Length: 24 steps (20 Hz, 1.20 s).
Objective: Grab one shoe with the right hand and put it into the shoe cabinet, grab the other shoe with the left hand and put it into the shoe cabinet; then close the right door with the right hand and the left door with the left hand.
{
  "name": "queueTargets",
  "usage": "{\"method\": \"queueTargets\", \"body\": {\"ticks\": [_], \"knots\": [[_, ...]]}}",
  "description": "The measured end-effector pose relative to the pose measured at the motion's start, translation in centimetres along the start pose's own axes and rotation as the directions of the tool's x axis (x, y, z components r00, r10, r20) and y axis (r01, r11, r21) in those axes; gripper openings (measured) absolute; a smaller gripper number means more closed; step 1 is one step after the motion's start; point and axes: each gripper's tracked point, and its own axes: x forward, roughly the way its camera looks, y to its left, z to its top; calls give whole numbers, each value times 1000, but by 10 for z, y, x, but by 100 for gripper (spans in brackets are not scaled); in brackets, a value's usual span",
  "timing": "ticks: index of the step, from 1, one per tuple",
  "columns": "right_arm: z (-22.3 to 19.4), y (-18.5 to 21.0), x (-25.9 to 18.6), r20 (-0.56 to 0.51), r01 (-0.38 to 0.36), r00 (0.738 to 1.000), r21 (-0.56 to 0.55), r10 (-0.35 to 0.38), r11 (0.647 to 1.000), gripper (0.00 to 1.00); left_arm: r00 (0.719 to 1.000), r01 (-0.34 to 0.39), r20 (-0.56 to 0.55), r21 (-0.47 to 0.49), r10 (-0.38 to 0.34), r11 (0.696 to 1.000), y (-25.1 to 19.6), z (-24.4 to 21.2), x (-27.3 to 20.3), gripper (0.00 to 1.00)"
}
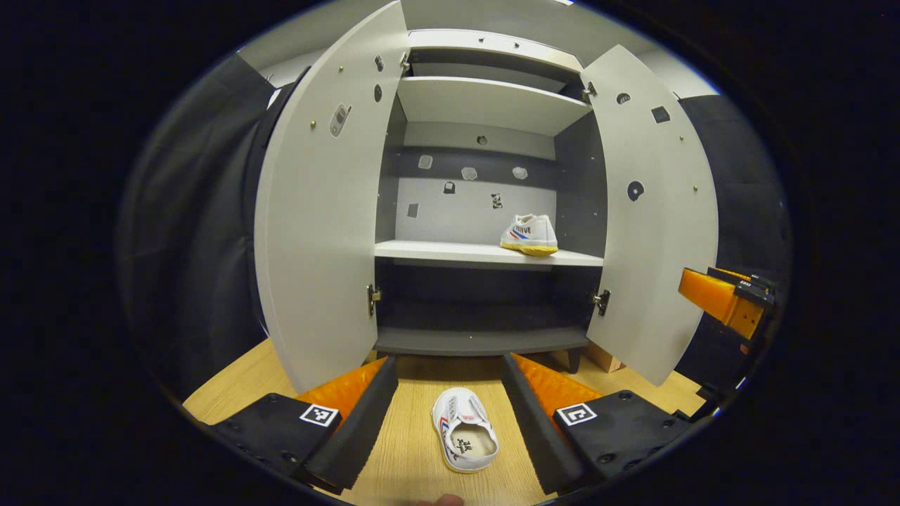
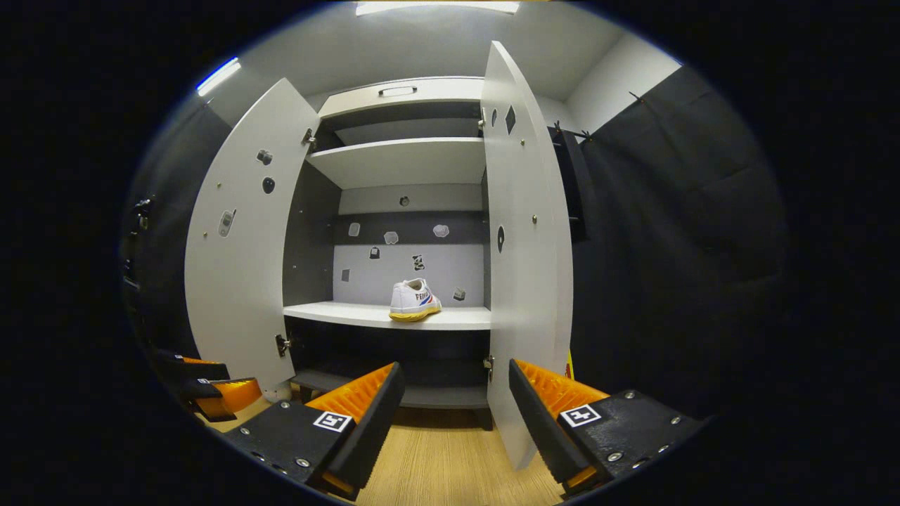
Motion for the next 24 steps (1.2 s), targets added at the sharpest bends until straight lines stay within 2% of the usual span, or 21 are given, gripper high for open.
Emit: {"method": "queueTargets", "body": {"ticks": [4, 7, 10, 13, 17, 24], "knots": [[2, 5, -6, 3, -19, 1000, 16, 19, 1000, 92, 988, 29, -153, 2, -29, 1000, 1, -56, 23, 97], [5, 2, -5, 8, -21, 1000, 9, 21, 1000, 92, 952, 67, -296, -28, -72, 997, -1, -111, 39, 97], [6, -1, -6, 12, -19, 1000, -6, 20, 1000, 92, 912, 30, -407, -28, -39, 999, 11, -157, 53, 98], [4, -2, -7, 4, -16, 1000, -3, 16, 1000, 92, 897, 21, -441, 19, -11, 1000, 23, -178, 72, 98], [-1, -6, -5, -19, -4, 1000, 10, 4, 1000, 92, 881, 15, -474, 21, -4, 1000, 28, -196, 95, 98], [-12, -15, 0, -64, 19, 998, 17, -18, 1000, 92, 901, 34, -433, 52, -8, 998, 29, -202, 148, 98]]}}
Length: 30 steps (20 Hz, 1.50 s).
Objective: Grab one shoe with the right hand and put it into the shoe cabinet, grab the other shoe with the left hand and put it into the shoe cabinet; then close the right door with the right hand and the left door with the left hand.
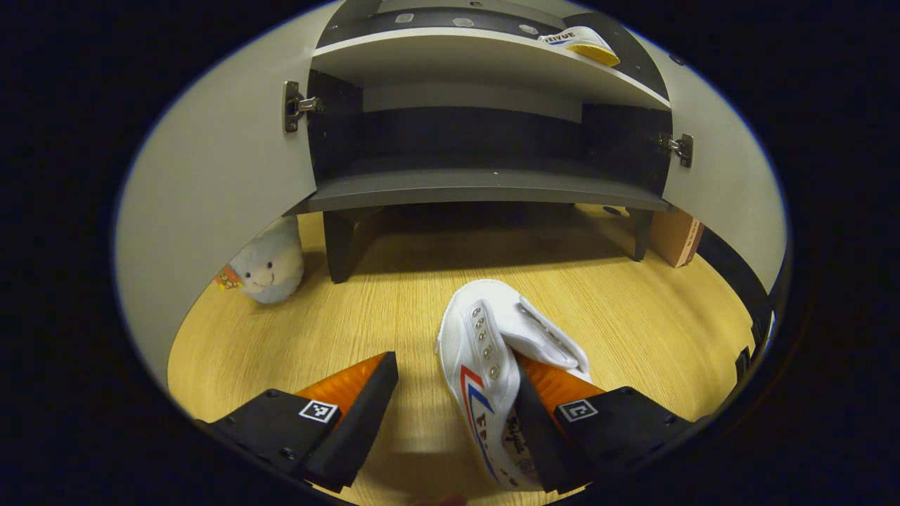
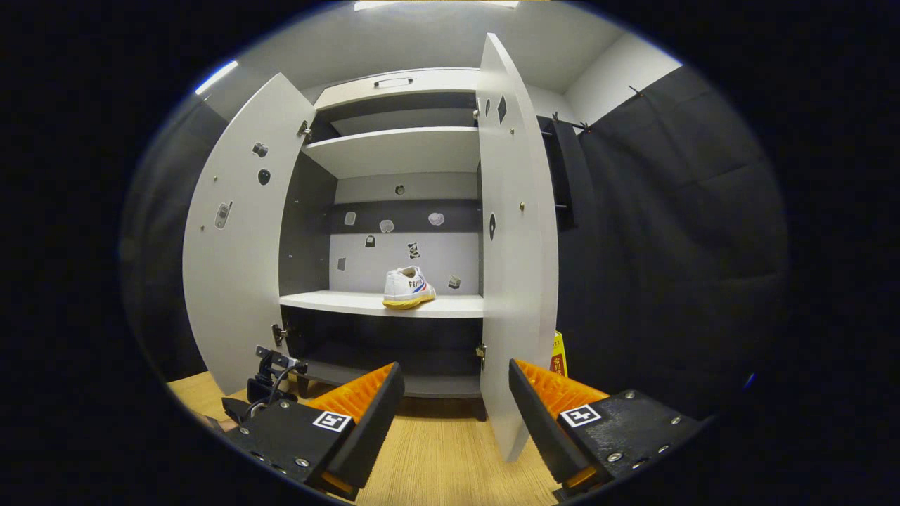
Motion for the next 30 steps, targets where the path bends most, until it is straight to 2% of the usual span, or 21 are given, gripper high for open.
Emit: {"method": "queueTargets", "body": {"ticks": [4, 6, 7, 8, 9, 11, 13, 15, 18, 22, 25, 27, 29, 30], "knots": [[-1, -2, 0, -10, 6, 1000, -2, -6, 1000, 92, 1000, -6, 8, -77, 6, 997, 3, -4, 8, 96], [-2, -2, -1, -15, 6, 1000, -3, -6, 1000, 92, 1000, 12, 26, -103, -10, 995, -4, -1, 8, 84], [-3, -1, -1, -19, 2, 1000, 1, -2, 1000, 92, 999, 6, 37, -99, -3, 995, -4, 2, 7, 63], [-2, 1, 0, -21, -2, 1000, 8, 2, 1000, 92, 999, -15, 36, -94, 19, 995, 0, 3, 6, 52], [-3, 2, 0, -24, -7, 1000, 14, 8, 1000, 92, 998, -44, 34, -93, 48, 995, 4, 2, 4, 36], [-2, 4, 0, -21, -18, 1000, 21, 19, 1000, 92, 998, -53, 26, -101, 56, 993, 8, 1, -4, 13], [0, 6, -1, -15, -29, 999, 21, 29, 999, 92, 997, -43, 60, -140, 52, 989, 5, 11, -27, 10], [1, 8, 1, -13, -38, 999, 16, 38, 999, 92, 987, -62, 140, -125, 80, 990, 7, 40, -66, 10], [3, 14, 5, -9, -61, 998, 18, 61, 998, 92, 957, -75, 272, -95, 99, 993, 2, 106, -137, 10], [5, 24, 5, 2, -87, 996, 36, 87, 996, 92, 913, -10, 402, -155, 72, 988, -10, 211, -195, 9], [10, 25, 2, 22, -94, 995, 14, 94, 995, 92, 878, 10, 474, -158, 67, 987, -11, 287, -205, 10], [12, 24, -1, 32, -96, 995, 2, 96, 995, 92, 854, -3, 517, -113, 61, 994, -10, 334, -193, 10], [16, 24, -3, 40, -97, 995, 2, 97, 995, 92, 861, -18, 505, -91, 61, 996, -10, 368, -161, 9], [17, 23, -4, 43, -96, 994, 1, 96, 995, 92, 876, -18, 478, -103, 65, 995, -8, 384, -140, 10]]}}
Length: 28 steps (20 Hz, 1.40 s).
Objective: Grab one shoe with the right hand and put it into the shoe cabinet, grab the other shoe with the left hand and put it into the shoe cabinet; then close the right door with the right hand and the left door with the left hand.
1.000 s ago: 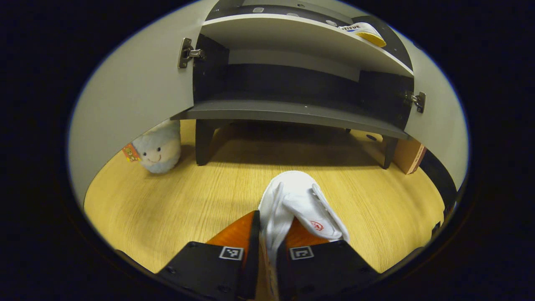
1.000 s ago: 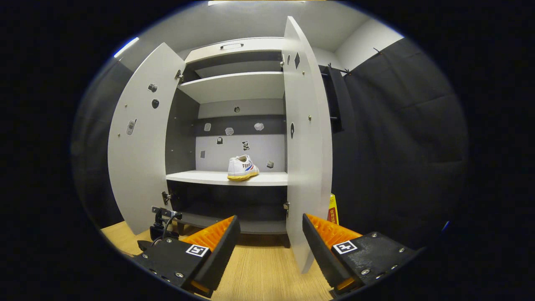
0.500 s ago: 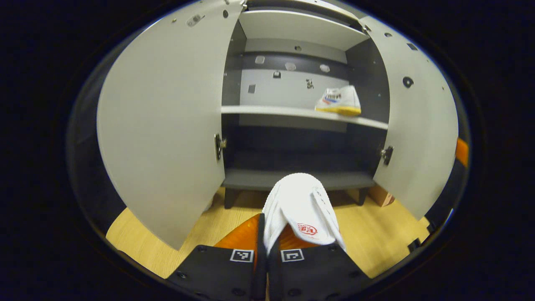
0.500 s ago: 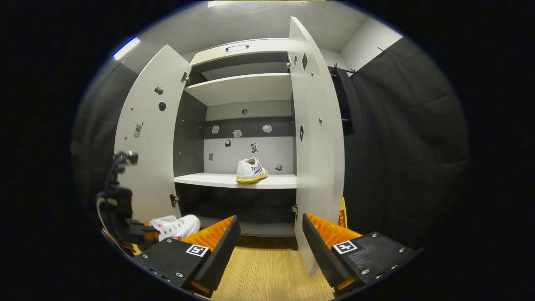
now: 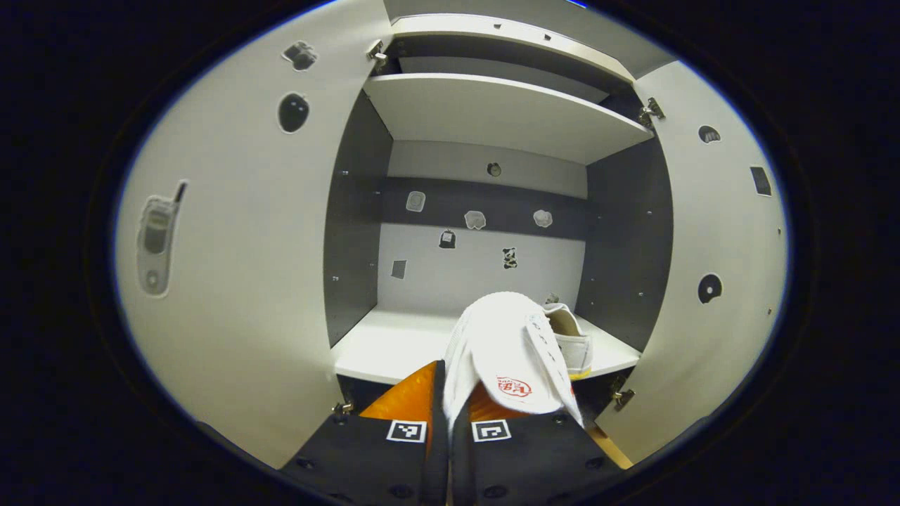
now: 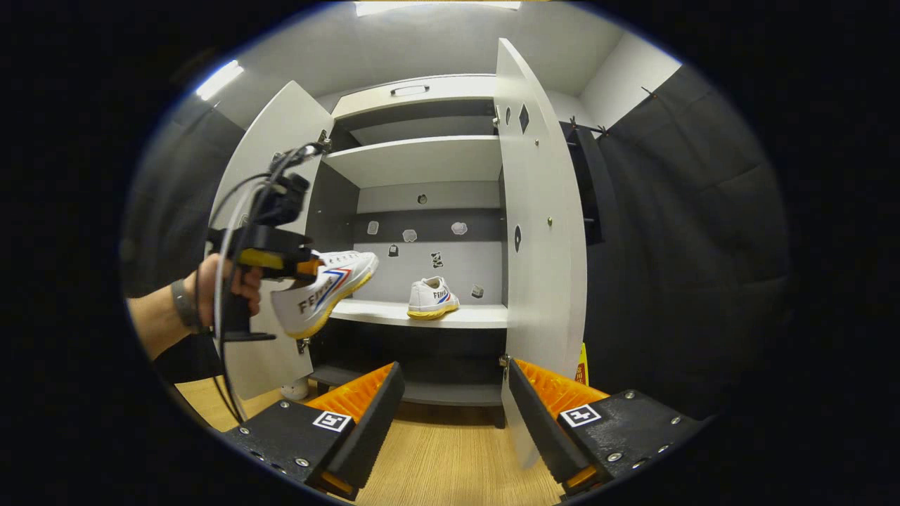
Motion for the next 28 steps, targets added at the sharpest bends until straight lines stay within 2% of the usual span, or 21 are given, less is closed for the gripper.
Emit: {"method": "queueTargets", "body": {"ticks": [2, 6, 9, 11, 14, 17, 19, 20, 23, 24, 25, 26, 27, 28], "knots": [[4, -2, -1, 11, 9, 1000, -5, -9, 1000, 92, 999, -16, -50, -28, 14, 999, 4, 5, 44, 10], [2, -2, -3, 8, 15, 1000, -8, -15, 1000, 92, 990, -53, -133, 29, 56, 998, 5, 6, 115, 9], [-3, -5, -3, -5, 22, 1000, -3, -22, 1000, 92, 974, -66, -216, 45, 74, 997, 2, -10, 147, 9], [-7, -4, -4, -17, 21, 1000, 9, -21, 1000, 92, 960, -98, -254, 83, 116, 992, 10, -21, 160, 9], [-9, -10, -5, -17, 39, 999, 1, -39, 999, 92, 945, -124, -285, 137, 159, 983, 20, -31, 171, 9], [-13, -14, -1, -29, 39, 999, 7, -39, 999, 92, 936, -120, -320, 110, 149, 987, 20, -39, 175, 10], [-16, -16, 1, -38, 38, 999, 9, -38, 999, 92, 927, -108, -345, 124, 145, 986, 20, -45, 175, 11], [-15, -18, 2, -38, 39, 999, 10, -39, 999, 92, 932, -90, -342, 115, 124, 989, 15, -44, 178, 13], [-14, -19, 5, -34, 38, 999, 12, -38, 999, 92, 927, -93, -350, 136, 135, 986, 12, -43, 174, 29], [-13, -19, 5, -32, 38, 999, 14, -37, 999, 92, 931, -87, -342, 127, 126, 988, 10, -40, 173, 28], [-13, -20, 6, -30, 40, 999, 14, -40, 999, 92, 936, -77, -335, 112, 111, 991, 8, -38, 173, 34], [-13, -21, 6, -29, 41, 999, 14, -41, 999, 92, 937, -69, -335, 93, 96, 993, 7, -38, 171, 33], [-13, -21, 5, -28, 42, 999, 15, -42, 999, 92, 938, -71, -334, 80, 94, 994, 9, -38, 168, 39], [-13, -21, 5, -27, 43, 999, 15, -43, 999, 92, 937, -88, -332, 83, 111, 993, 14, -36, 165, 40]]}}
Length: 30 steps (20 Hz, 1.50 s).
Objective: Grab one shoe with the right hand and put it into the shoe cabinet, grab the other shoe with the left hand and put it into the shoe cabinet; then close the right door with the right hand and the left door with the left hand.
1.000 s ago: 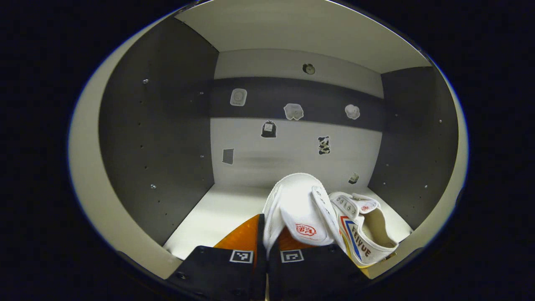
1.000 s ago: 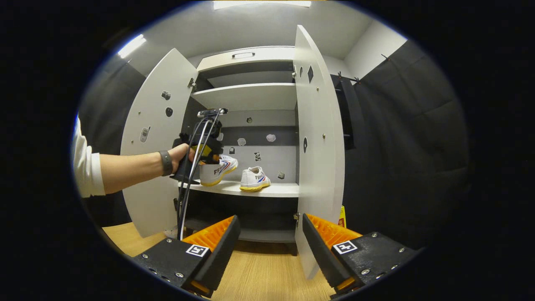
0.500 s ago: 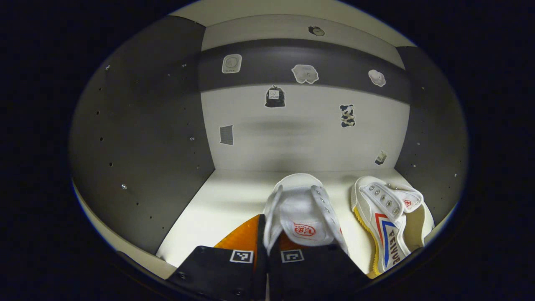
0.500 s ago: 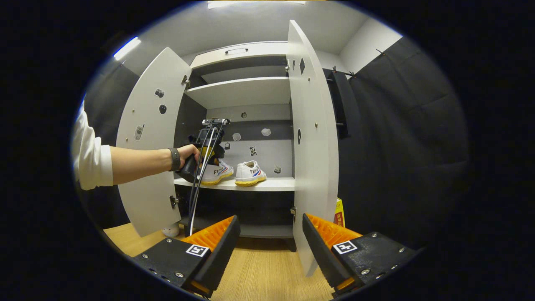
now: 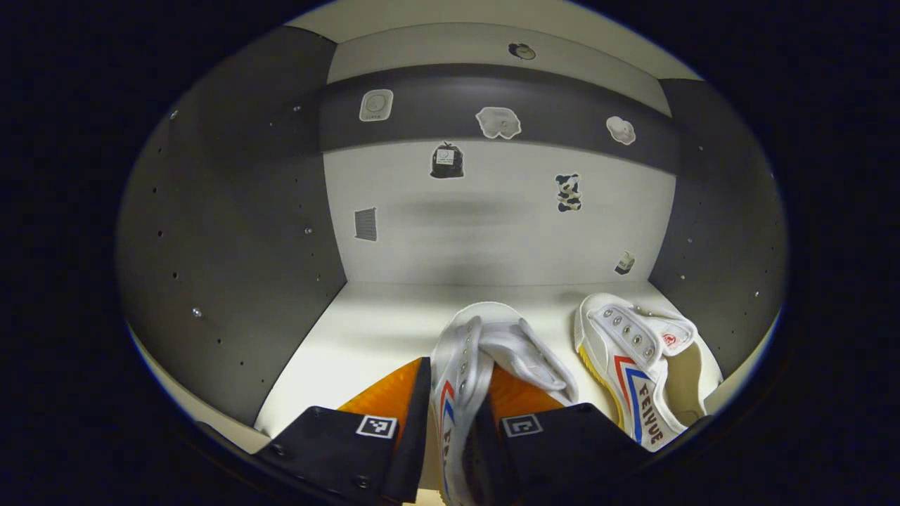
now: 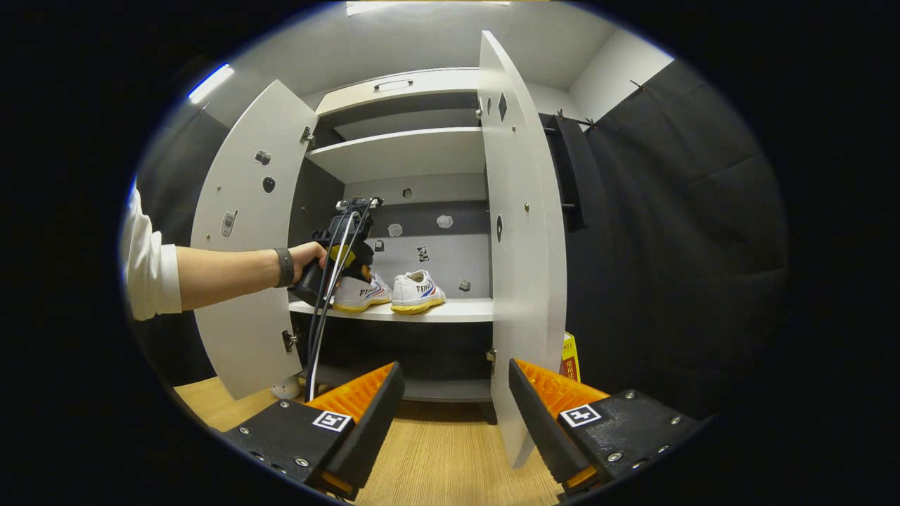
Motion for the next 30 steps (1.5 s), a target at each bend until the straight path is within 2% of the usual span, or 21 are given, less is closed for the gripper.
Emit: {"method": "queueTargets", "body": {"ticks": [1, 3, 5, 8, 10, 11, 14, 17, 20, 25, 29, 30], "knots": [[0, 0, 0, 0, 0, 1000, 1, 0, 1000, 92, 1000, -15, 7, -2, 15, 1000, 6, 0, -3, 55], [-1, 2, 0, -2, -4, 1000, 16, 4, 1000, 92, 1000, -9, 23, -17, 9, 1000, 7, 0, -12, 77], [-2, 3, 1, -6, -7, 1000, 35, 7, 999, 92, 999, -16, 48, -22, 17, 1000, 11, 0, -22, 80], [0, 6, 0, -5, -15, 1000, 53, 15, 998, 92, 994, 15, 107, -13, -13, 1000, 7, 3, -50, 85], [0, 8, 0, -2, -17, 1000, 47, 17, 999, 92, 981, 45, 187, 2, -44, 999, 3, 13, -76, 89], [1, 9, 0, 0, -20, 1000, 43, 20, 999, 92, 973, 55, 224, 9, -55, 998, 2, 17, -93, 95], [5, 15, 0, 6, -39, 999, 40, 38, 998, 92, 949, 91, 302, 15, -91, 996, -1, 19, -139, 96], [11, 23, 0, 17, -61, 998, 31, 61, 998, 92, 916, 142, 381, -17, -125, 990, 0, 20, -184, 96], [16, 34, 1, 29, -88, 996, 18, 88, 996, 92, 886, 148, 447, -15, -125, 989, 9, 13, -228, 96], [14, 49, -4, 25, -121, 992, 27, 121, 992, 92, 851, 135, 516, -30, -100, 990, 20, -35, -284, 96], [13, 56, -8, 23, -138, 990, 32, 138, 990, 92, 845, 124, 529, -52, -78, 991, 22, -98, -311, 97], [12, 57, -8, 25, -140, 990, 30, 140, 990, 92, 845, 109, 531, -51, -66, 993, 23, -113, -317, 94]]}}
